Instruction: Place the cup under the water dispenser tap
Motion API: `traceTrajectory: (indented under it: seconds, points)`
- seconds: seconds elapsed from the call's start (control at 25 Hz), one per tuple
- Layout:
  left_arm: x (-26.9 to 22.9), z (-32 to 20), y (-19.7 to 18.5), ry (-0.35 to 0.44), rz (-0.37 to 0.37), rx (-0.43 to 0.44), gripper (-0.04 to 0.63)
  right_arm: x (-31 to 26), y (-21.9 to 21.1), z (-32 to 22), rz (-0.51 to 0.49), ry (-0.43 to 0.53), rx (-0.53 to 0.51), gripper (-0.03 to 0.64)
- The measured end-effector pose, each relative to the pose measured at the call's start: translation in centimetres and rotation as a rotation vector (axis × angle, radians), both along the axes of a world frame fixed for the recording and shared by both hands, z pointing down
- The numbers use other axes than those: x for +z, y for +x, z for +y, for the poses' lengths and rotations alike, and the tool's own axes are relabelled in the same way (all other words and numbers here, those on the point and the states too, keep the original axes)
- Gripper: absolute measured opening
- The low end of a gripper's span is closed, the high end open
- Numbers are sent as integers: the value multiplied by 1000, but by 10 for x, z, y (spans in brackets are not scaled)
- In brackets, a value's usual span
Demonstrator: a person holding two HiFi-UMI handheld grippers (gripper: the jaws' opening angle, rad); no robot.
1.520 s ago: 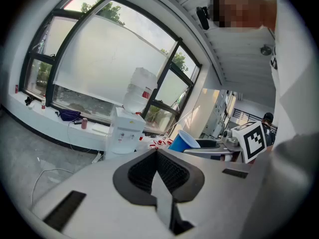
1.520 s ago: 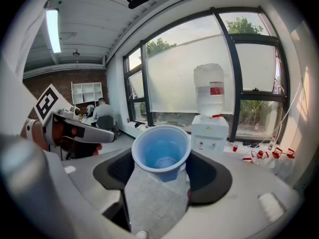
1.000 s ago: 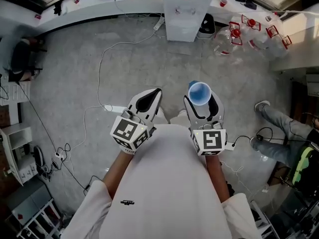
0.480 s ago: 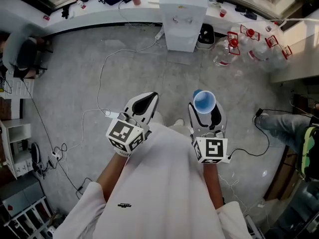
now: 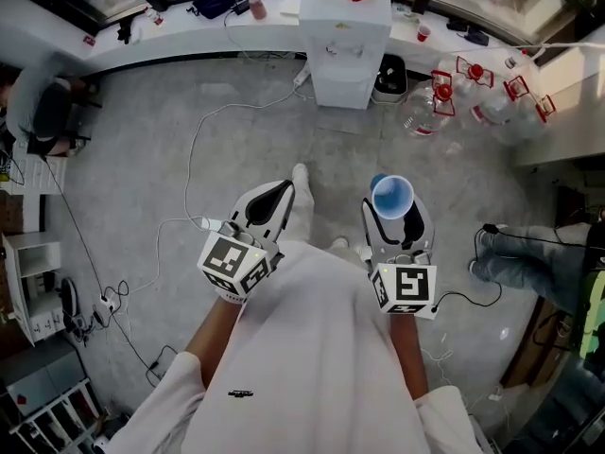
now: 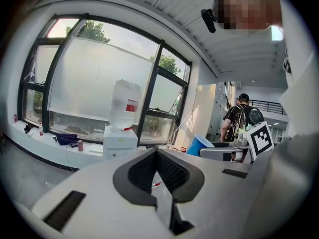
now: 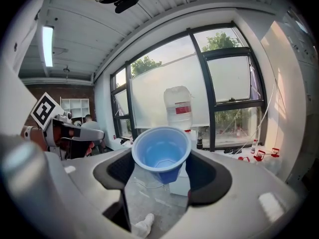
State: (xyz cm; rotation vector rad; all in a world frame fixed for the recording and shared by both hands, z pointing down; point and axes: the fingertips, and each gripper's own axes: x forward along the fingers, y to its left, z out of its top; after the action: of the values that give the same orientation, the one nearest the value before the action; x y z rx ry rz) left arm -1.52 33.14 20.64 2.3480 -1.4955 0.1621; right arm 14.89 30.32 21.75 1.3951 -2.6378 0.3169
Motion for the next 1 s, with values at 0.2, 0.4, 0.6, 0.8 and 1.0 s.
traceTrajectory:
  seconds: [0.2, 0.4, 0.6, 0.8, 1.0]
  points:
    - [5, -51, -19, 0, 28, 17, 0, 4, -24, -44, 10, -12, 3, 331]
    - [9, -116, -44, -14, 50, 63, 0, -3, -54, -98, 21, -29, 26, 331]
    - [8, -177, -69, -31, 80, 110, 0, -9, -88, -152, 36, -41, 49, 331]
    - [8, -220, -89, -43, 109, 179, 0, -13, -114, -198, 30, -50, 110, 331]
    - [9, -254, -98, -53, 112, 244, 0, -17, -127, -227, 50, -31, 155, 331]
